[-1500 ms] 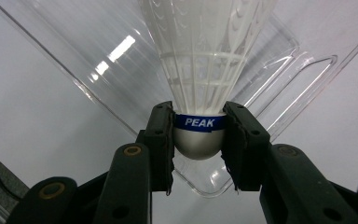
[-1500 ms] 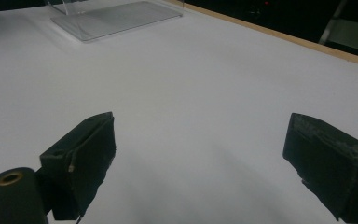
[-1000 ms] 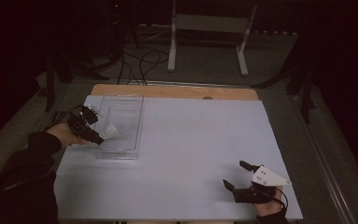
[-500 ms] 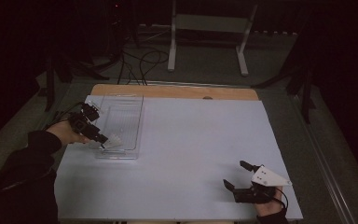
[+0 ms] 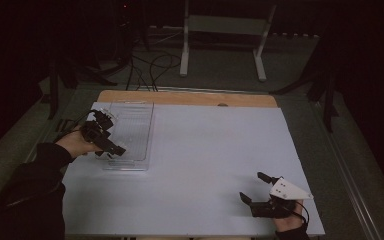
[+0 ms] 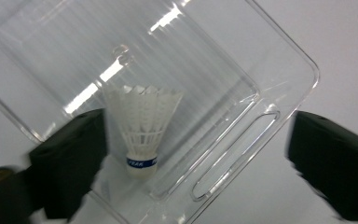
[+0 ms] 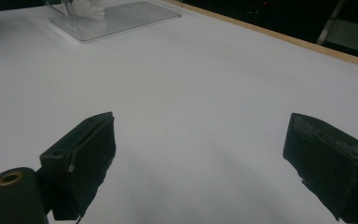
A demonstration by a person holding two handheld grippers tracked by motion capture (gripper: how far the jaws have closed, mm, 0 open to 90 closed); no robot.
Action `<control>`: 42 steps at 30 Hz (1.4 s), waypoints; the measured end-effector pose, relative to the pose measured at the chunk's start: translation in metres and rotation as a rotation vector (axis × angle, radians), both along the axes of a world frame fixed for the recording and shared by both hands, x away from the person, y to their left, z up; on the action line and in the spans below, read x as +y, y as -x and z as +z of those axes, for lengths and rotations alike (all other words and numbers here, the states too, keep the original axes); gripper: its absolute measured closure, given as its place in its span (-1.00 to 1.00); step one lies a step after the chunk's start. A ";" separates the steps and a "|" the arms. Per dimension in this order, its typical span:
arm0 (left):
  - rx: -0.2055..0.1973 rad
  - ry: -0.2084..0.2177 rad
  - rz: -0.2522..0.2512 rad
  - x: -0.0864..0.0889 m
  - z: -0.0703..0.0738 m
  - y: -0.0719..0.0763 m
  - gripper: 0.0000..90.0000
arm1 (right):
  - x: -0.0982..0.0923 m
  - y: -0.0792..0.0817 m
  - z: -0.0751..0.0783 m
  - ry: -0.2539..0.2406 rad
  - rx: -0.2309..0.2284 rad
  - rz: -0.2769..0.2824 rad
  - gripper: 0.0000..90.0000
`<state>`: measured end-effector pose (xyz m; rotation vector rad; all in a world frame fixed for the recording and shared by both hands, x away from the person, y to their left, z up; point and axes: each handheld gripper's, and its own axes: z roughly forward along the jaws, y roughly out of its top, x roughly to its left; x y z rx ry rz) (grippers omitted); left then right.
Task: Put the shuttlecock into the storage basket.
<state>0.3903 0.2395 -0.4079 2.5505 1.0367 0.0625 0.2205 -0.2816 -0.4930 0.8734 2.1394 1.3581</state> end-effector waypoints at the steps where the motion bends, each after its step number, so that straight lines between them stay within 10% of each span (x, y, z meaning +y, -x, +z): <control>1: -0.018 0.014 -0.002 -0.001 0.000 0.001 -0.97 | 0.000 0.000 0.000 0.001 0.000 0.001 -0.80; 22: -0.127 0.249 -0.061 -0.025 -0.001 0.016 -1.00 | 0.000 0.000 0.000 -0.001 0.000 0.003 -0.80; 42: -0.197 0.294 -0.143 -0.067 -0.002 0.031 -1.00 | 0.000 0.000 0.000 0.000 0.001 0.003 -0.80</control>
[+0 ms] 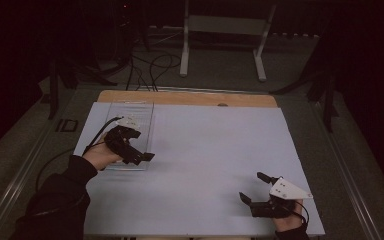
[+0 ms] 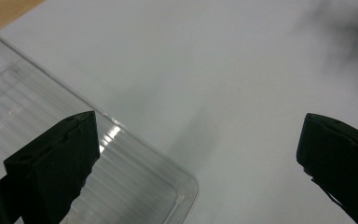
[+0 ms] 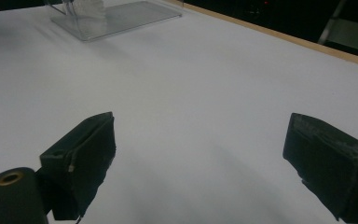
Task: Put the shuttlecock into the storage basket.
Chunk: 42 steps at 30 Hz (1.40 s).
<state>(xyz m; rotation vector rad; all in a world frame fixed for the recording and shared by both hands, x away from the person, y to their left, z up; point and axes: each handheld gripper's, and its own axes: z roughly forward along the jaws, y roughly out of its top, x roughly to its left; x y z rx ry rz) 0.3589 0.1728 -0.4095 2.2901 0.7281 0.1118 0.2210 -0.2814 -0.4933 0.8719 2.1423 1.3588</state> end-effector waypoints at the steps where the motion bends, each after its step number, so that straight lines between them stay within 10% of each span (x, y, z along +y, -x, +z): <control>1: -0.006 0.003 -0.006 -0.002 0.000 0.001 -1.00 | 0.000 0.000 0.000 0.000 -0.001 0.000 -0.80; 17: -0.059 -0.021 -0.096 -0.034 -0.016 0.017 -1.00 | 0.000 0.000 0.000 -0.004 0.002 0.004 -0.80; 42: -0.079 0.112 -0.109 -0.047 -0.043 0.039 -1.00 | 0.000 0.001 0.000 -0.007 0.002 0.006 -0.80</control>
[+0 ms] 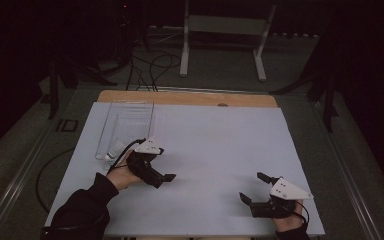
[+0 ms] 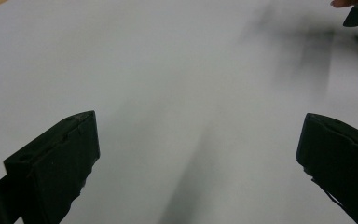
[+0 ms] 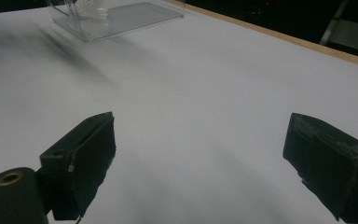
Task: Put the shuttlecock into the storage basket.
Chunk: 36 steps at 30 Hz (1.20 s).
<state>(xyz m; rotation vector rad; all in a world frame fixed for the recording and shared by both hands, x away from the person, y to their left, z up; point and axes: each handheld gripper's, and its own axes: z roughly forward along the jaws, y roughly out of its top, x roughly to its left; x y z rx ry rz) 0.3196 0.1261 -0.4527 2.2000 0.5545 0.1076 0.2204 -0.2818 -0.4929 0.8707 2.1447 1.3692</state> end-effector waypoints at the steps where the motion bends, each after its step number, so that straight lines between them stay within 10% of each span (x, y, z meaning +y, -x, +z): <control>1: 0.001 0.005 0.001 0.001 -0.002 0.001 -1.00 | 0.000 0.000 0.000 0.001 -0.001 0.000 -0.80; 36: 0.044 -0.039 -0.006 0.032 -0.036 0.032 -1.00 | 0.002 -0.001 -0.001 0.006 0.005 0.008 -0.80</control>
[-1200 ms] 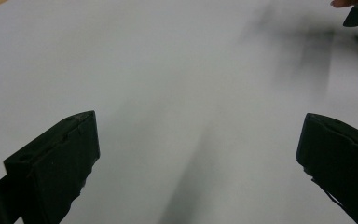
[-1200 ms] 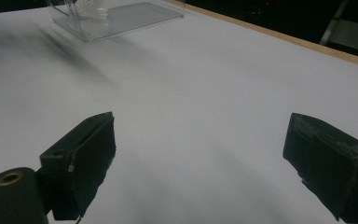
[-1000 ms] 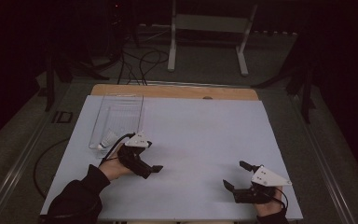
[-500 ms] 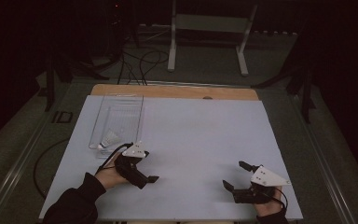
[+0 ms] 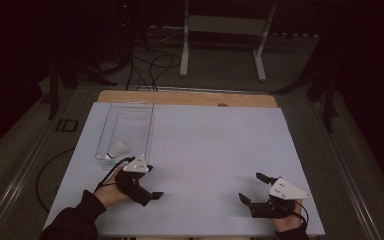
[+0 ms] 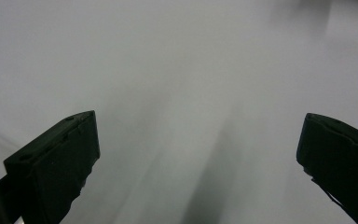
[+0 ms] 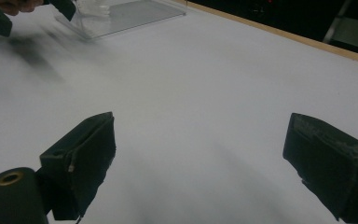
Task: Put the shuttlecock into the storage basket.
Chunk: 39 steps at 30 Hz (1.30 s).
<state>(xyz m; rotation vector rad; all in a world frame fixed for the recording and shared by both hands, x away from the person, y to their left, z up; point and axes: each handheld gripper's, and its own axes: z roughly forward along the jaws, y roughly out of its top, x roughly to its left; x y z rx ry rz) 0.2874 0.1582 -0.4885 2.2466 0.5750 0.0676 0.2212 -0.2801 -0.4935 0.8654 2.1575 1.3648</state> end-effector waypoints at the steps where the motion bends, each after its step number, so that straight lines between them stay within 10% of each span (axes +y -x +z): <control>1: 0.001 0.001 0.001 0.002 0.000 0.001 -1.00 | 0.000 0.000 0.000 -0.002 0.004 -0.002 -0.80; 39: 0.007 0.018 0.117 0.057 -0.014 0.023 -1.00 | 0.001 0.000 -0.001 0.002 0.006 -0.003 -0.80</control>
